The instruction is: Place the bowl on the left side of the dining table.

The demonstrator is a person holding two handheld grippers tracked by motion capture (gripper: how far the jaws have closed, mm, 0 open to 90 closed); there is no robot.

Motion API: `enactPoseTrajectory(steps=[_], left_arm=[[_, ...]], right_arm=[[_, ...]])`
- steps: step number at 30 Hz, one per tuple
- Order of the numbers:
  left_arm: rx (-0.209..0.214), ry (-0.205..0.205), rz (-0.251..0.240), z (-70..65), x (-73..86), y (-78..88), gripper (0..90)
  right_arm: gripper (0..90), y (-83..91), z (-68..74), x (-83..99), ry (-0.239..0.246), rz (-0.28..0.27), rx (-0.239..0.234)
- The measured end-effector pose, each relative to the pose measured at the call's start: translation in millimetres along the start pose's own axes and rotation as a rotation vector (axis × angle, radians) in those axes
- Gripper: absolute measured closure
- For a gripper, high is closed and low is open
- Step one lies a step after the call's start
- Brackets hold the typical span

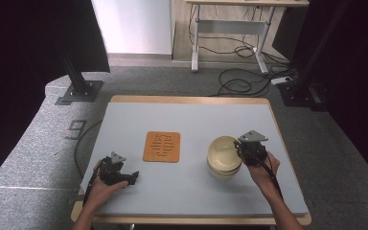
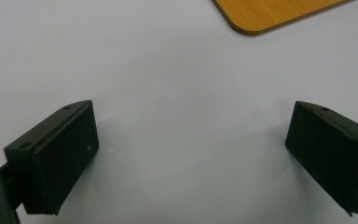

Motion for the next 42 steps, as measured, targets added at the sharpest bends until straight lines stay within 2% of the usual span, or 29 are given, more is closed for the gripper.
enactPoseTrajectory(steps=[7, 18, 32, 42], left_arm=[[0.000, 0.000, 0.000, 0.0, 0.0, 0.0, 2.4], [-0.001, -0.001, 0.000, -0.1, 0.0, 0.1, 2.4], [0.000, 0.000, 0.000, -0.1, 0.0, 0.1, 2.4], [-0.001, -0.001, 0.000, -0.1, 0.0, 0.1, 2.4]], right_arm=[[82.3, 3.5, 1.5, -2.4, 0.012, -0.039, 0.009], [82.3, 17.0, -14.4, -7.2, -0.075, -0.125, -0.013], [82.2, 31.8, -18.2, -15.5, -0.112, -0.191, -0.036], [82.0, 37.3, -18.0, -18.6, -0.120, -0.220, -0.049]])
Point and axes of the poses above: each handheld gripper's, and its own axes: y roughly backward along the jaws, x roughly out of its underside, z roughly to its left, the point moved 2 cm from there along -y, roughly forward along the jaws, and after that the axes turned 6 degrees about -z, right-handed, at the moved point
